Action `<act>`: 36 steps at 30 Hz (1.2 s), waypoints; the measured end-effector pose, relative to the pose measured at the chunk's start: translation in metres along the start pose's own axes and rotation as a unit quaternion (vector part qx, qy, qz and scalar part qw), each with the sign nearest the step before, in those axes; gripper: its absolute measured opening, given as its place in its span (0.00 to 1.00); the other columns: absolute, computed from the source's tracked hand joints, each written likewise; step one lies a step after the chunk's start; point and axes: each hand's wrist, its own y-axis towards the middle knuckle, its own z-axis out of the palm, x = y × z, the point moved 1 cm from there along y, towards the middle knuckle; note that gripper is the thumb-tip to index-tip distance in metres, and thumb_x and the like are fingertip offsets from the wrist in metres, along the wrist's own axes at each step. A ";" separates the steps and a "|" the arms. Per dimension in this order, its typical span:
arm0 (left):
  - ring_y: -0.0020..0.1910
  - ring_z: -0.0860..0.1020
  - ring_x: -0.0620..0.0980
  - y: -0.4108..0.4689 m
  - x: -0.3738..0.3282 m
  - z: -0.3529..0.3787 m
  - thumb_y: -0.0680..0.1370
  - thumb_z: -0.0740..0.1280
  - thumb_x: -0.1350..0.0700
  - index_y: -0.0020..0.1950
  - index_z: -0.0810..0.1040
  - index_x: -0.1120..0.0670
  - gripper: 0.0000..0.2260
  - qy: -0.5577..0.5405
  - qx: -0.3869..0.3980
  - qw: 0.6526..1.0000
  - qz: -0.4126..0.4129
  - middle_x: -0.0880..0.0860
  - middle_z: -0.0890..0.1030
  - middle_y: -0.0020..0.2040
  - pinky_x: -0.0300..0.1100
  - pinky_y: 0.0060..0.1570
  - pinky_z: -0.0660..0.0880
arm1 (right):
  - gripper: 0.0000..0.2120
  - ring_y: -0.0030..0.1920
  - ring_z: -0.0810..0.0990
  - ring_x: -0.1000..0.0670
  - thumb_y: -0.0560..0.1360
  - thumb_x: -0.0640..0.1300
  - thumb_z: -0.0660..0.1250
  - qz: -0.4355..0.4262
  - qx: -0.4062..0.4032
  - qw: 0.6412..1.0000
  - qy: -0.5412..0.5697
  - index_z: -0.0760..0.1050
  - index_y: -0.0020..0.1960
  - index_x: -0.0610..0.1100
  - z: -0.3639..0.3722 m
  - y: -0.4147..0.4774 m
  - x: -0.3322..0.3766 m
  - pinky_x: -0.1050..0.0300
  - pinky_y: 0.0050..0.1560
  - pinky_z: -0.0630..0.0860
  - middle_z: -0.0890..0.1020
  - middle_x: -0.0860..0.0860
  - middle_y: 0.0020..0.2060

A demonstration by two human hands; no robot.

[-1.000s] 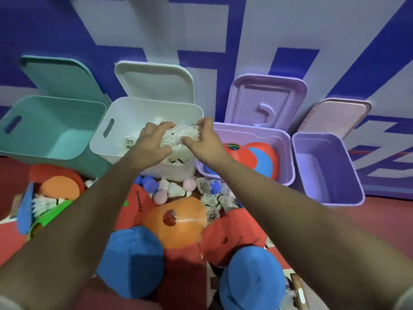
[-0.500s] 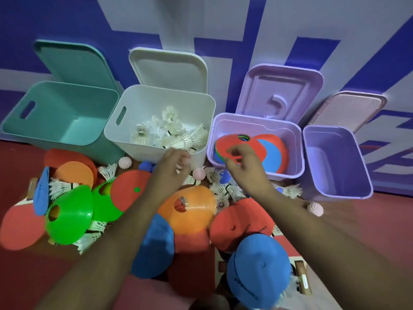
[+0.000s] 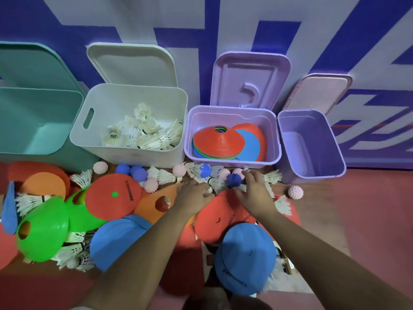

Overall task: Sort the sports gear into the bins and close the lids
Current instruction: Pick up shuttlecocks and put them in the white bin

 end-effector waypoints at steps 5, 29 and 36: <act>0.45 0.77 0.58 0.005 0.000 0.001 0.78 0.61 0.55 0.46 0.80 0.53 0.08 -0.043 -0.046 0.994 0.092 0.54 0.78 0.44 0.49 0.45 0.73 | 0.25 0.61 0.75 0.38 0.74 0.46 0.68 0.051 0.077 0.996 0.015 0.68 0.69 0.42 0.011 0.018 -0.004 0.47 0.60 0.73 0.72 0.40 0.61; 0.58 0.77 0.36 -0.011 -0.017 -0.025 0.76 0.71 0.53 0.63 0.74 0.46 0.17 -0.596 -0.056 0.801 0.012 0.44 0.80 0.59 0.35 0.58 0.73 | 0.03 0.30 0.79 0.51 0.78 0.42 0.67 0.210 0.143 0.731 0.633 0.76 0.49 0.43 0.007 0.015 0.037 0.60 0.34 0.77 0.79 0.42 0.36; 0.60 0.76 0.39 -0.020 -0.005 -0.020 0.72 0.74 0.62 0.61 0.76 0.46 0.21 -0.607 -0.104 0.787 -0.039 0.49 0.78 0.60 0.49 0.63 0.74 | 0.09 0.37 0.82 0.47 0.81 0.47 0.63 0.183 0.187 0.834 0.485 0.77 0.52 0.42 0.014 0.011 0.031 0.51 0.42 0.80 0.84 0.39 0.44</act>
